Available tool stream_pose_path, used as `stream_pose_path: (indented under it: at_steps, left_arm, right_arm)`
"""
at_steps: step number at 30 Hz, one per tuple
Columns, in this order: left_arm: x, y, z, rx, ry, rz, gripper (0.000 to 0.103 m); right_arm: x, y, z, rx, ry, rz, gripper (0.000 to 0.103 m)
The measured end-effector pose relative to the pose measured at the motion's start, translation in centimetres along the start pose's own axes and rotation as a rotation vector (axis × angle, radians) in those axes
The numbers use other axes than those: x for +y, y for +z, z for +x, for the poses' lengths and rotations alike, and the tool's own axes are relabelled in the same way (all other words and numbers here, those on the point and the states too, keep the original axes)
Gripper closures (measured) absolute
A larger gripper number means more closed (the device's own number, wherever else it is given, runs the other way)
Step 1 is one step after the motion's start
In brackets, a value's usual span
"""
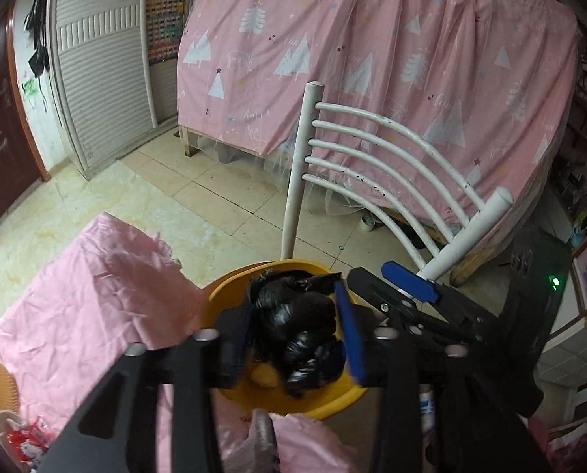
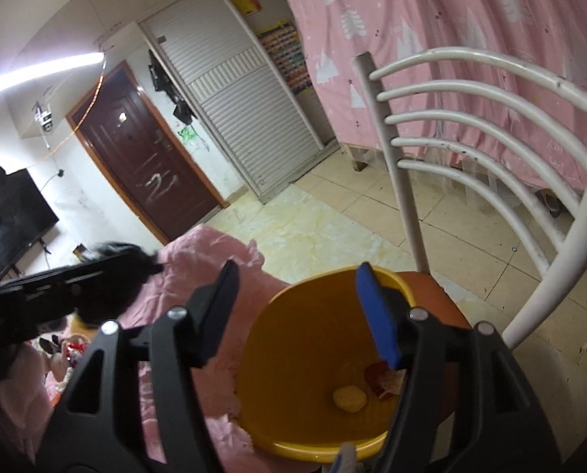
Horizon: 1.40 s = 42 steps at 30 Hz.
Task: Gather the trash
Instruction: 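Carry both items to the yellow bucket and open both grippers, then move both tools back over the bed toward the blue-green cloth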
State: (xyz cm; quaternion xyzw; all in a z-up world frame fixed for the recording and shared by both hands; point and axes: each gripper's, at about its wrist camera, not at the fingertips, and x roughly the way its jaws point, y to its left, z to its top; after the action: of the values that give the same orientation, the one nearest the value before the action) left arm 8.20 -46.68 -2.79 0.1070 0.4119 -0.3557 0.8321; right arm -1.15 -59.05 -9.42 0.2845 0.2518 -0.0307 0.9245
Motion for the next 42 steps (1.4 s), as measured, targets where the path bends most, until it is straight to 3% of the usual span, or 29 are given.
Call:
stream_pose_path:
  at_steps: [1, 2, 9, 15, 29, 42]
  left_arm:
    - [0.1, 0.0, 0.0, 0.0, 0.0, -0.001, 0.042]
    - [0.1, 0.0, 0.1, -0.004, 0.004, 0.002, 0.04]
    - [1.0, -0.9, -0.4, -0.007, 0.021, -0.009, 0.04]
    - [3.4, -2.2, -3.6, -0.035, 0.027, -0.063, 0.04]
    - [11.3, -7.2, -13.5, -0.13, 0.162, -0.162, 0.034]
    - [19.7, -11.8, -21.7, -0.227, 0.297, -0.276, 0.025]
  right_arm:
    - [-0.1, 0.0, 0.0, -0.002, -0.001, 0.002, 0.043]
    - [-0.3, 0.1, -0.1, -0.004, -0.003, 0.006, 0.043]
    - [-0.1, 0.0, 0.6, 0.006, -0.01, 0.007, 0.043]
    - [1.3, -0.6, 0.3, 0.008, -0.002, -0.025, 0.04]
    - [9.2, -2.3, -1.0, 0.031, 0.089, -0.135, 0.026]
    - [18.2, -5.7, 0.0, 0.13, 0.179, -0.308, 0.017]
